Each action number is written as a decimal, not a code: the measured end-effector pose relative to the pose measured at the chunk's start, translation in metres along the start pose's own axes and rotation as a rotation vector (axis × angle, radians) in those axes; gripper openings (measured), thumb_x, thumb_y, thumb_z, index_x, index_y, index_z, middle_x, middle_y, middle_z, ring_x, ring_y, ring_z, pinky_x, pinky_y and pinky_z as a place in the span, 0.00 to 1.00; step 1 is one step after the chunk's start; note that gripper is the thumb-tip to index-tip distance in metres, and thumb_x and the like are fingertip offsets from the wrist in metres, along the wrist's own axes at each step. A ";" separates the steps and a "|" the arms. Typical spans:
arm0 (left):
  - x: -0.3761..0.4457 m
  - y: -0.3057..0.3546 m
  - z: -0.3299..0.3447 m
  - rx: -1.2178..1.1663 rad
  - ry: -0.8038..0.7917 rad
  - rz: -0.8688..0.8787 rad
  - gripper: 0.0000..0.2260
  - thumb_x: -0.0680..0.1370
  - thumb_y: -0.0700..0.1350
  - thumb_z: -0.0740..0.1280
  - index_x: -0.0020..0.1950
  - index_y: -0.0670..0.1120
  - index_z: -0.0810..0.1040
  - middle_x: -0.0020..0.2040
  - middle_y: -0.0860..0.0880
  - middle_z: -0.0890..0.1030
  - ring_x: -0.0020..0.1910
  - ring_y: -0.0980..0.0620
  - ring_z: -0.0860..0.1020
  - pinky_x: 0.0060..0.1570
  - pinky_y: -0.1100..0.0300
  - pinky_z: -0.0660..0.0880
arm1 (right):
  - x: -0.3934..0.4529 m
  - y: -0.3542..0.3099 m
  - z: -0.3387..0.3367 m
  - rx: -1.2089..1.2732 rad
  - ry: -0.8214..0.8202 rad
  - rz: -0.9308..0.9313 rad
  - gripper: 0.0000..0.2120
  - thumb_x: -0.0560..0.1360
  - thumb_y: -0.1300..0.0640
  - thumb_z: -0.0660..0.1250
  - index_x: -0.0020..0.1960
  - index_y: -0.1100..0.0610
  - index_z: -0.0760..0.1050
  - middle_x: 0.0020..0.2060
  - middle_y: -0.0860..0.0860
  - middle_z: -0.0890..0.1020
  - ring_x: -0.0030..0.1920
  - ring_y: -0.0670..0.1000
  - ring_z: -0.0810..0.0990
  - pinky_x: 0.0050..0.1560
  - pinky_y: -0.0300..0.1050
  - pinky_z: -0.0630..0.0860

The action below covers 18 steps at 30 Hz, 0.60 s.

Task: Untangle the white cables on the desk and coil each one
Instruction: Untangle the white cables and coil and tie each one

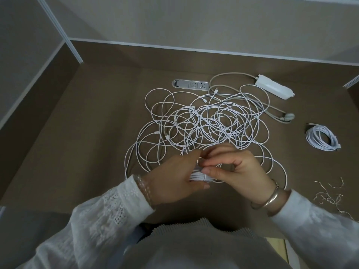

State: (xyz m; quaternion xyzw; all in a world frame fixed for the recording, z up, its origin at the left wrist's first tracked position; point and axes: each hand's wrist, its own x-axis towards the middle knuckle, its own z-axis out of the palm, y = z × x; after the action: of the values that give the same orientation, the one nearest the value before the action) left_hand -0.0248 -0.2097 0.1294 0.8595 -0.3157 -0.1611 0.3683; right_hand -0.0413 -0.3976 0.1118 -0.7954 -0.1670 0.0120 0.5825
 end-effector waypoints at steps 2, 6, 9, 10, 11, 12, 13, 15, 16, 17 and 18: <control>-0.001 -0.003 -0.002 -0.045 -0.011 -0.031 0.22 0.72 0.49 0.75 0.61 0.46 0.72 0.47 0.56 0.79 0.39 0.61 0.76 0.40 0.72 0.70 | 0.001 0.004 0.002 -0.064 -0.042 -0.008 0.13 0.71 0.44 0.70 0.46 0.53 0.83 0.45 0.46 0.80 0.49 0.51 0.80 0.53 0.50 0.76; 0.001 -0.014 -0.004 -0.227 -0.022 -0.111 0.20 0.70 0.47 0.76 0.58 0.47 0.74 0.47 0.53 0.80 0.42 0.61 0.78 0.44 0.64 0.75 | 0.007 0.006 0.011 -0.226 -0.105 -0.037 0.16 0.74 0.43 0.64 0.47 0.55 0.81 0.46 0.47 0.78 0.51 0.49 0.78 0.54 0.48 0.74; -0.002 -0.023 -0.004 -0.397 -0.088 -0.267 0.19 0.70 0.45 0.76 0.57 0.43 0.76 0.43 0.51 0.82 0.40 0.56 0.81 0.40 0.58 0.78 | 0.012 0.008 0.019 -0.163 -0.206 0.084 0.13 0.75 0.47 0.63 0.49 0.55 0.78 0.44 0.42 0.78 0.47 0.42 0.77 0.51 0.38 0.72; -0.002 -0.026 -0.005 -0.530 -0.107 -0.346 0.16 0.72 0.43 0.75 0.57 0.41 0.77 0.38 0.51 0.80 0.34 0.55 0.79 0.34 0.59 0.76 | 0.013 0.009 0.019 -0.054 -0.263 0.156 0.10 0.76 0.50 0.64 0.51 0.55 0.77 0.43 0.41 0.79 0.47 0.40 0.77 0.50 0.35 0.72; -0.003 -0.030 -0.006 -0.672 -0.119 -0.419 0.14 0.73 0.39 0.73 0.56 0.37 0.77 0.31 0.51 0.77 0.28 0.56 0.75 0.30 0.61 0.72 | 0.015 0.012 0.018 0.067 -0.309 0.235 0.09 0.76 0.53 0.65 0.53 0.56 0.76 0.44 0.41 0.80 0.47 0.40 0.78 0.51 0.35 0.73; -0.003 -0.035 -0.008 -0.798 -0.108 -0.474 0.11 0.74 0.37 0.71 0.55 0.35 0.77 0.27 0.51 0.73 0.23 0.56 0.70 0.29 0.62 0.68 | 0.018 0.015 0.016 0.161 -0.343 0.315 0.11 0.75 0.55 0.66 0.56 0.56 0.74 0.45 0.43 0.81 0.48 0.42 0.79 0.52 0.37 0.74; -0.003 -0.040 -0.011 -0.918 -0.083 -0.517 0.09 0.74 0.35 0.69 0.53 0.35 0.77 0.24 0.51 0.69 0.21 0.56 0.65 0.30 0.60 0.65 | 0.021 0.019 0.015 0.190 -0.368 0.373 0.14 0.73 0.56 0.69 0.58 0.56 0.73 0.46 0.45 0.81 0.48 0.43 0.80 0.52 0.39 0.75; -0.007 -0.053 -0.016 -1.101 -0.027 -0.586 0.04 0.75 0.36 0.67 0.40 0.38 0.76 0.24 0.50 0.65 0.23 0.54 0.63 0.32 0.59 0.68 | 0.029 0.027 0.020 0.131 -0.401 0.444 0.17 0.70 0.58 0.75 0.56 0.55 0.74 0.44 0.45 0.83 0.45 0.43 0.81 0.49 0.39 0.76; -0.010 -0.063 -0.016 -1.158 -0.005 -0.616 0.08 0.74 0.37 0.68 0.35 0.40 0.74 0.25 0.48 0.66 0.25 0.52 0.65 0.33 0.60 0.71 | 0.033 0.030 0.025 0.089 -0.406 0.472 0.16 0.69 0.58 0.75 0.54 0.56 0.76 0.43 0.46 0.83 0.44 0.43 0.81 0.49 0.40 0.76; -0.013 -0.070 -0.017 -1.187 0.024 -0.650 0.10 0.71 0.38 0.71 0.33 0.41 0.73 0.27 0.46 0.68 0.27 0.50 0.68 0.34 0.59 0.74 | 0.038 0.033 0.032 0.073 -0.404 0.504 0.14 0.68 0.56 0.76 0.52 0.57 0.77 0.42 0.47 0.84 0.43 0.44 0.81 0.47 0.40 0.77; -0.016 -0.079 -0.017 -1.153 0.061 -0.694 0.08 0.68 0.39 0.74 0.33 0.40 0.76 0.29 0.43 0.72 0.29 0.49 0.72 0.36 0.58 0.75 | 0.043 0.036 0.040 0.079 -0.389 0.541 0.13 0.69 0.55 0.75 0.50 0.58 0.78 0.40 0.49 0.84 0.40 0.44 0.81 0.43 0.39 0.77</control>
State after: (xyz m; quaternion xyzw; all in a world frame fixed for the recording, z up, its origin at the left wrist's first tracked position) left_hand 0.0049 -0.1483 0.0833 0.5813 0.1257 -0.3885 0.7038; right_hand 0.0000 -0.3582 0.0735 -0.7707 -0.0570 0.3243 0.5456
